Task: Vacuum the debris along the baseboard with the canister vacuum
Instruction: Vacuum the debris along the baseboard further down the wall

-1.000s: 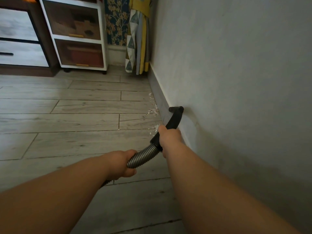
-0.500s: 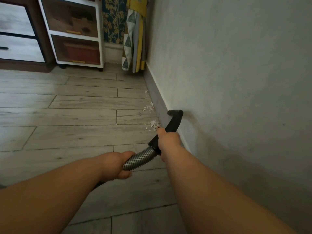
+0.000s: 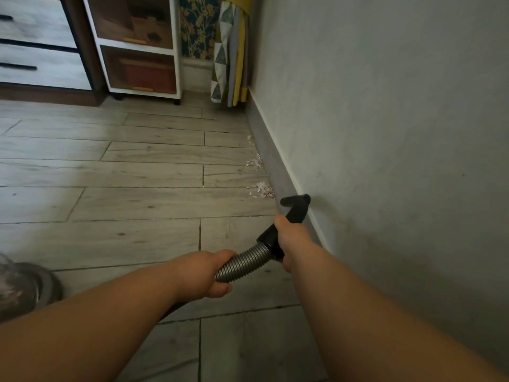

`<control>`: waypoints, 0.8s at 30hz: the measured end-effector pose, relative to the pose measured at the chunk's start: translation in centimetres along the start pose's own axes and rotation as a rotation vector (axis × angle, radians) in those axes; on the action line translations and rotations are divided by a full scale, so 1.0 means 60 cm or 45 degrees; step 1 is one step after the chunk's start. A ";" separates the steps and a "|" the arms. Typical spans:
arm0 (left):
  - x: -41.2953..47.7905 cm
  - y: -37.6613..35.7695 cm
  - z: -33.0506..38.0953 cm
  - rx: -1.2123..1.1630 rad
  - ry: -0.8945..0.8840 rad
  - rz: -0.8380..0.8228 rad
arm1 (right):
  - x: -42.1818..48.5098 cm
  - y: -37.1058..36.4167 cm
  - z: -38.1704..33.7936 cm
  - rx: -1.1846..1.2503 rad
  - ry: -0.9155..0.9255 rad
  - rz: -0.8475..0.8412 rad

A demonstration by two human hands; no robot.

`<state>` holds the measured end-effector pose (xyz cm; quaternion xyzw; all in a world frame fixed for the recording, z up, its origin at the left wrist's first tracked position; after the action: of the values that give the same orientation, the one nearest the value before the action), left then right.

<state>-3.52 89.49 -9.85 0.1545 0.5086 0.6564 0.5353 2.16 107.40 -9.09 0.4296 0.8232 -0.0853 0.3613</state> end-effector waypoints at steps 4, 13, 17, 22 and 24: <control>-0.001 -0.027 0.004 -0.010 0.006 -0.003 | 0.013 0.011 0.040 0.062 0.016 0.018; 0.018 -0.035 -0.006 -0.239 0.071 -0.132 | 0.006 0.008 0.074 0.171 0.093 -0.010; 0.031 -0.034 -0.009 -0.227 0.089 -0.164 | 0.007 0.003 0.065 0.128 0.208 -0.012; 0.048 -0.041 -0.012 -0.211 0.111 -0.169 | 0.015 -0.001 0.055 -0.062 0.283 -0.021; 0.056 -0.044 -0.015 -0.214 0.129 -0.179 | 0.024 -0.006 0.051 -0.100 0.281 -0.041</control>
<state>-4.03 91.65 -13.60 0.0398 0.4878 0.6645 0.5647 2.93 106.72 -12.36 0.4085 0.8675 -0.0109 0.2836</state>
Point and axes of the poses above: each hand's wrist, its own x-axis towards the middle knuckle, its own y-axis out of the back of the hand, z = x × y, the point moved 2 cm from there along x, towards the middle knuckle, and after that the axes turned 2 degrees about -y, right-handed, at the moved point
